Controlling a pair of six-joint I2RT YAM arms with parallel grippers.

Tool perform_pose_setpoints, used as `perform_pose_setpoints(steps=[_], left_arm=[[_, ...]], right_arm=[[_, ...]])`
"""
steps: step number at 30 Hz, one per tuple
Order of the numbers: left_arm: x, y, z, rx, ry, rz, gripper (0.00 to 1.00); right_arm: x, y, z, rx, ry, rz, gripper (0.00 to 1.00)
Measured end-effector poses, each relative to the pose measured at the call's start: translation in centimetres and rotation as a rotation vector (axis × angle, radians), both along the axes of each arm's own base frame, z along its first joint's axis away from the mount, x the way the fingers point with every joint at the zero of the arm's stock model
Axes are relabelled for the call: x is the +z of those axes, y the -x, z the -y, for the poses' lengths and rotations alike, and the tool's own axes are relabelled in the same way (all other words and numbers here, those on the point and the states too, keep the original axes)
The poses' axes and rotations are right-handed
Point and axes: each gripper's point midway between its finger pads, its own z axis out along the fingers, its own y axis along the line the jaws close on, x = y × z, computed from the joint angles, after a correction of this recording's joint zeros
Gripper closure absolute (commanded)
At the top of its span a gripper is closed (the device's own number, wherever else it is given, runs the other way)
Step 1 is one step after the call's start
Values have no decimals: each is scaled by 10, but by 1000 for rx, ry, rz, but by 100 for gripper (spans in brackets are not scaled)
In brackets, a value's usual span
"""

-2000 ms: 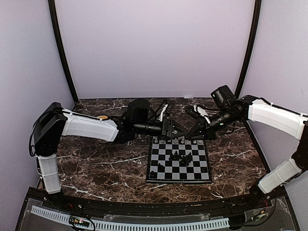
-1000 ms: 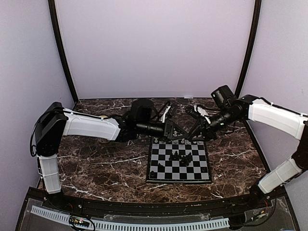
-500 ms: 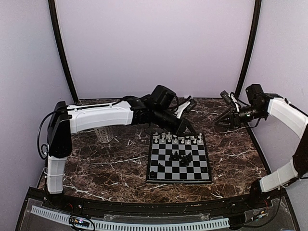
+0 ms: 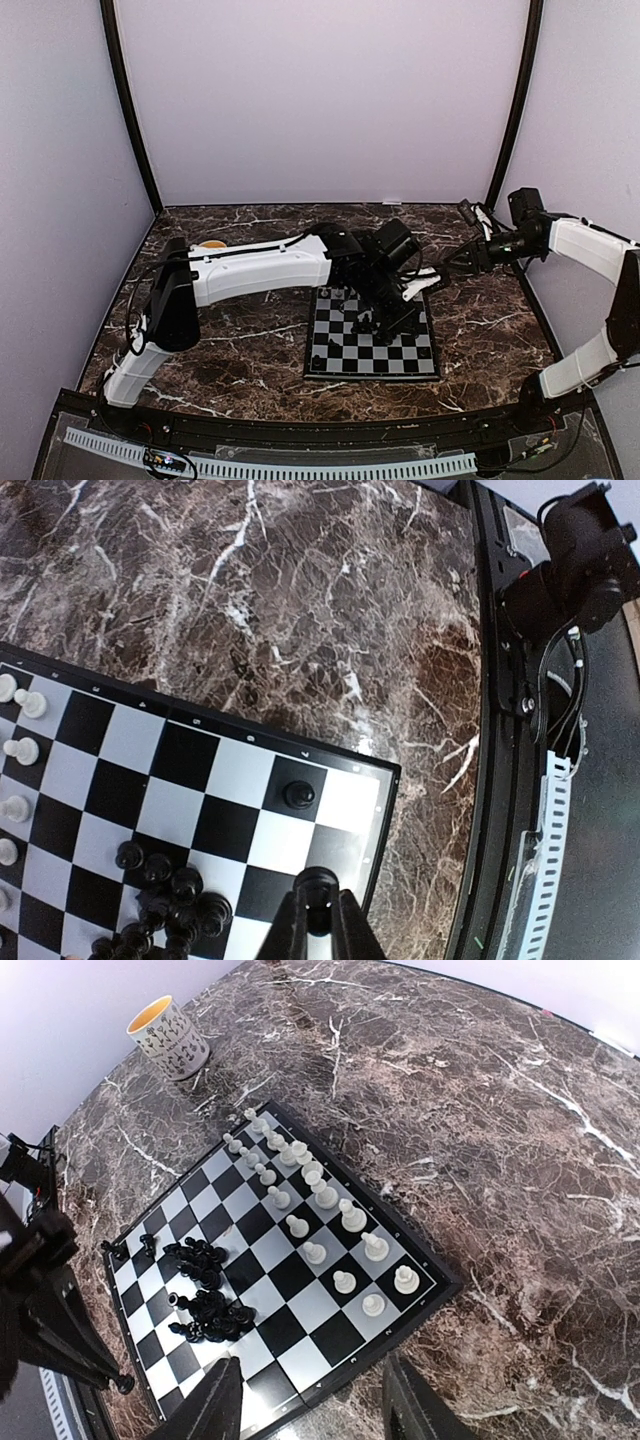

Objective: Set up the chess pieces on the board
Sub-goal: Place the pawn at g7.

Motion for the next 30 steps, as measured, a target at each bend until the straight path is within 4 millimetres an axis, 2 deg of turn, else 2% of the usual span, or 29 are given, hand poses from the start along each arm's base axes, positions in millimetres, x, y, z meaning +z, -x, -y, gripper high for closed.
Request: perform_pose_setpoints(steps=[5, 11, 30], left_arm=[[-17, 8, 5, -35, -48, 26, 91], [-28, 7, 13, -48, -72, 66, 91], [-69, 0, 4, -35, -175, 87, 92]], right_arm=[[-6, 1, 1, -7, 6, -9, 50], [-7, 0, 1, -8, 9, -8, 49], [-15, -1, 1, -3, 13, -28, 48]])
